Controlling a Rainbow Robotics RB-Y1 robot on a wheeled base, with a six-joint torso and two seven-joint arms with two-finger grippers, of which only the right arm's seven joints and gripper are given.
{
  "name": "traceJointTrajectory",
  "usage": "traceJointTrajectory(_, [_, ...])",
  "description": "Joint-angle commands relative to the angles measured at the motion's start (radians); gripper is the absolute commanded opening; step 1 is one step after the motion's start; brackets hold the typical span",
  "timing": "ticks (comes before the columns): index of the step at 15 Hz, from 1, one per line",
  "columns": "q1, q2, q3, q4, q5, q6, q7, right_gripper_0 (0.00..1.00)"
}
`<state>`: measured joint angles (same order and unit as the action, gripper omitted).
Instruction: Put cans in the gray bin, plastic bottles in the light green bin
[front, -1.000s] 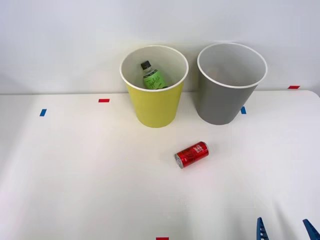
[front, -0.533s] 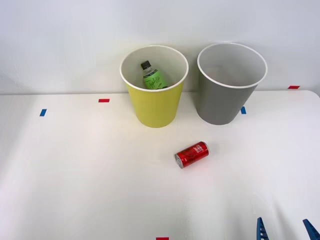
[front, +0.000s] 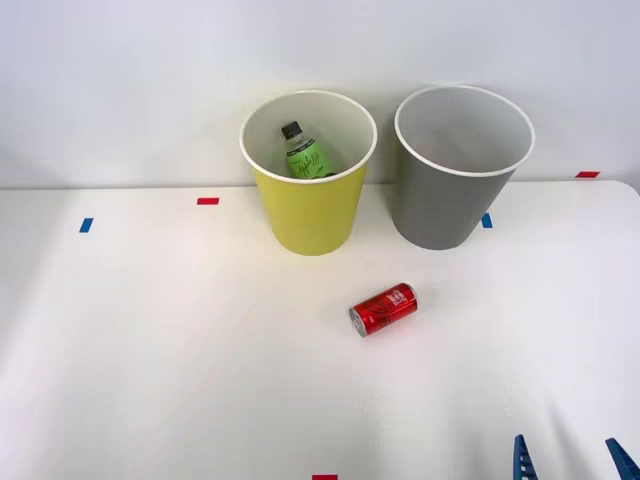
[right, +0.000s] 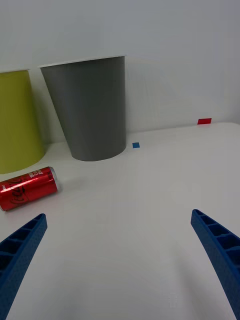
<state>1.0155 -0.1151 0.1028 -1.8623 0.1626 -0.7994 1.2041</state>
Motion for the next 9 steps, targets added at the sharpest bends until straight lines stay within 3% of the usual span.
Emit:
traceJointTrajectory(1, [0.000, 0.000, 0.000, 0.000, 0.000, 0.000, 0.000, 1.00])
traceJointTrajectory(9, [0.000, 0.000, 0.000, 0.000, 0.000, 0.000, 0.000, 1.00])
